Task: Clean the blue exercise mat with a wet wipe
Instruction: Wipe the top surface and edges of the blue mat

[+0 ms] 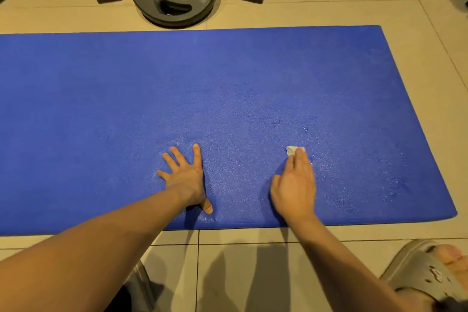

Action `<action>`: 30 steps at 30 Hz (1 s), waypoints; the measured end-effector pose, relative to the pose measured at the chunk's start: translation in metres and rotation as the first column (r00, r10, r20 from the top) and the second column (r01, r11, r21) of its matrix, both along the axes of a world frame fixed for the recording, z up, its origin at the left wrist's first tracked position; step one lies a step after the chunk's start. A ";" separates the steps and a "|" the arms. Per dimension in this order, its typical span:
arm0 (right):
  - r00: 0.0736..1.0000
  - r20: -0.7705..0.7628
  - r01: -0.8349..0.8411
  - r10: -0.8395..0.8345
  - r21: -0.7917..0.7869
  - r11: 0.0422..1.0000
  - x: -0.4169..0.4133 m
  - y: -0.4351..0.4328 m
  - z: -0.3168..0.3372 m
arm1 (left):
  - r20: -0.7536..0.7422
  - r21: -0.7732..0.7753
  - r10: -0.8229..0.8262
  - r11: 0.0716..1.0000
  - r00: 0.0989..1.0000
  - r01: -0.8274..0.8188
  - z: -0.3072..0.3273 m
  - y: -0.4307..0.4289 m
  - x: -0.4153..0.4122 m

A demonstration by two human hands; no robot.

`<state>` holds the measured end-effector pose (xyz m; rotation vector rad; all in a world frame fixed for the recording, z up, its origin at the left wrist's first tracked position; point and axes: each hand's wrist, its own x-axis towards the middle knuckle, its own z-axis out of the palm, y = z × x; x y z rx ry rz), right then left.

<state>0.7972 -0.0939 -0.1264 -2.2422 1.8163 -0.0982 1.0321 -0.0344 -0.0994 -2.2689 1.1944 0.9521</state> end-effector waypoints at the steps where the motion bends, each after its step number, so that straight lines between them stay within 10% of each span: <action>1: 0.998 0.064 0.025 -0.027 0.033 0.999 0.019 0.008 0.001 | 0.003 -0.001 -0.001 1.000 1.000 0.001 0.000 0.000 0.000; 9: 0.827 0.027 -0.562 0.562 0.007 0.827 0.068 0.022 -0.003 | 0.033 0.019 -0.013 1.000 0.999 0.012 0.000 0.000 -0.001; 14: 0.953 -0.199 -0.239 0.231 -0.020 0.971 -0.015 -0.033 -0.006 | 0.018 0.017 -0.008 1.000 1.000 0.008 0.001 0.000 -0.001; 18: 0.999 -0.054 0.009 -0.005 0.073 0.997 0.032 -0.023 0.001 | 0.023 0.016 -0.015 1.000 1.000 0.015 -0.001 0.001 -0.002; 26: 0.855 0.079 -0.515 0.512 0.035 0.856 0.102 0.004 -0.002 | 0.028 0.025 -0.004 1.000 1.000 0.003 0.000 -0.002 -0.002; 30: 0.937 -0.104 -0.335 0.334 -0.001 0.942 0.025 -0.050 -0.013 | 0.015 0.010 -0.008 1.000 1.000 0.008 0.000 -0.001 -0.002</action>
